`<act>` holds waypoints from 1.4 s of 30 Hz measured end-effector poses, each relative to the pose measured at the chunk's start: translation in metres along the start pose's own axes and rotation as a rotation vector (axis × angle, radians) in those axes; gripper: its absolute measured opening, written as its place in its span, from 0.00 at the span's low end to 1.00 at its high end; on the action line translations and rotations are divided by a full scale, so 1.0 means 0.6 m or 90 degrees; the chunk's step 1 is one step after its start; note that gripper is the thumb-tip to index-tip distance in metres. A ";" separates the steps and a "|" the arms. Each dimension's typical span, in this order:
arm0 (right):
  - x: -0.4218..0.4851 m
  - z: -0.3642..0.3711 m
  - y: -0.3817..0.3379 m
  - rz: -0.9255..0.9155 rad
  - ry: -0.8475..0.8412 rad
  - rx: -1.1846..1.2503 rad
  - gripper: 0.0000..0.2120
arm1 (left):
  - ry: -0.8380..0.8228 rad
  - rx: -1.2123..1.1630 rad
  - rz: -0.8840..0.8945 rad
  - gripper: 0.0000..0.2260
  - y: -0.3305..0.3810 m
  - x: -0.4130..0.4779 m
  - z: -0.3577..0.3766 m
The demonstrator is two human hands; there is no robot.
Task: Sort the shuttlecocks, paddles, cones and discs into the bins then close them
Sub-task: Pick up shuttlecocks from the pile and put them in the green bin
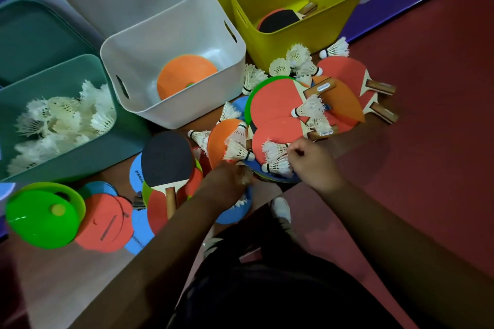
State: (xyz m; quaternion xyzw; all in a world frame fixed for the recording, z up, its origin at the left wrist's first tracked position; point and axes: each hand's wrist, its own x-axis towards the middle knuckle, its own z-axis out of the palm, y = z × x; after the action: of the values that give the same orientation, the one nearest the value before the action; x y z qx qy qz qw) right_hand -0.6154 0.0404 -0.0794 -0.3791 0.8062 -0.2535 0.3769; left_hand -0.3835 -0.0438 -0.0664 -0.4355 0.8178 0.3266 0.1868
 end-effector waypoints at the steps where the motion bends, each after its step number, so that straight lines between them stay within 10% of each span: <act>1: 0.005 -0.004 0.006 0.001 -0.007 -0.018 0.06 | 0.001 -0.021 -0.010 0.08 0.001 0.001 -0.004; 22: 0.096 0.022 -0.036 -0.160 -0.158 -0.336 0.22 | 0.196 -0.437 -0.192 0.10 0.039 -0.087 -0.116; 42: 0.028 0.157 -0.394 -0.249 -0.320 0.112 0.26 | 0.452 -0.580 -0.330 0.10 -0.163 -0.279 -0.170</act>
State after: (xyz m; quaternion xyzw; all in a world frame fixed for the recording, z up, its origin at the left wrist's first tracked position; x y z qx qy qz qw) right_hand -0.4478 -0.1228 0.0226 -0.5432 0.5749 -0.2886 0.5395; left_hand -0.2118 -0.0554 0.0692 -0.7373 0.4764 0.4217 -0.2272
